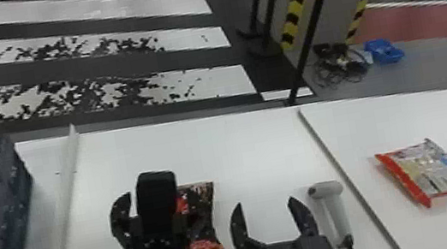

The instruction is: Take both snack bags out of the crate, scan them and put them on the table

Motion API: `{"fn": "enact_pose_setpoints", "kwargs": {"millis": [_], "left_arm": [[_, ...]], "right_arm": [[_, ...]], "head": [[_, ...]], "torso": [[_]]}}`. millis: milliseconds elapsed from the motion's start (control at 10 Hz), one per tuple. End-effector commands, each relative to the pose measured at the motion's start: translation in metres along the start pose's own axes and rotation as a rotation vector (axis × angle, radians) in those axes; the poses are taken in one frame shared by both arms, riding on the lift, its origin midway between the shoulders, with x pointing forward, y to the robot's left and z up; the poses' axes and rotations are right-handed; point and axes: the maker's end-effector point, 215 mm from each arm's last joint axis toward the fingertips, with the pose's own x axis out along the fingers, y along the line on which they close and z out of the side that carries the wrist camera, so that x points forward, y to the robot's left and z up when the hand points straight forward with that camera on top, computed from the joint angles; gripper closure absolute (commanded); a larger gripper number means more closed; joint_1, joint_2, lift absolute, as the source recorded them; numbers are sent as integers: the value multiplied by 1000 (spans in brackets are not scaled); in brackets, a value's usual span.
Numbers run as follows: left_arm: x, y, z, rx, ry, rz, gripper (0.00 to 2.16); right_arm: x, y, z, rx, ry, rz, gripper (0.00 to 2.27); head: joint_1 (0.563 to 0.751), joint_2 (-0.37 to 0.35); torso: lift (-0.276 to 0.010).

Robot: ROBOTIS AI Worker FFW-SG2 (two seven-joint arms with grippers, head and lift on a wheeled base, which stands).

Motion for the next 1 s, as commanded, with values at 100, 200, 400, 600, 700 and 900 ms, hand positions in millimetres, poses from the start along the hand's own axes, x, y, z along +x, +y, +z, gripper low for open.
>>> {"fn": "enact_pose_setpoints", "kwargs": {"millis": [100, 200, 400, 600, 700, 900], "left_arm": [[-12, 74, 31, 10, -113, 89, 22], [-14, 99, 46, -20, -186, 101, 22], [-31, 139, 73, -52, -358, 110, 33], [-64, 160, 95, -61, -519, 61, 39], [-71, 171, 88, -52, -522, 73, 39], [-84, 188, 69, -43, -516, 77, 43]], "right_arm": [[0, 15, 0, -5, 7, 30, 103], [0, 22, -1, -5, 32, 43, 97], [0, 39, -1, -6, 74, 81, 97], [2, 44, -8, 1, 158, 102, 97], [3, 43, -10, 0, 193, 101, 97], [7, 35, -22, -9, 296, 101, 97]], "head": [[695, -178], [695, -127], [695, -59], [695, 17], [695, 41], [695, 74]], "torso": [[-92], [-92], [-92], [-92], [-92], [-92]]}}
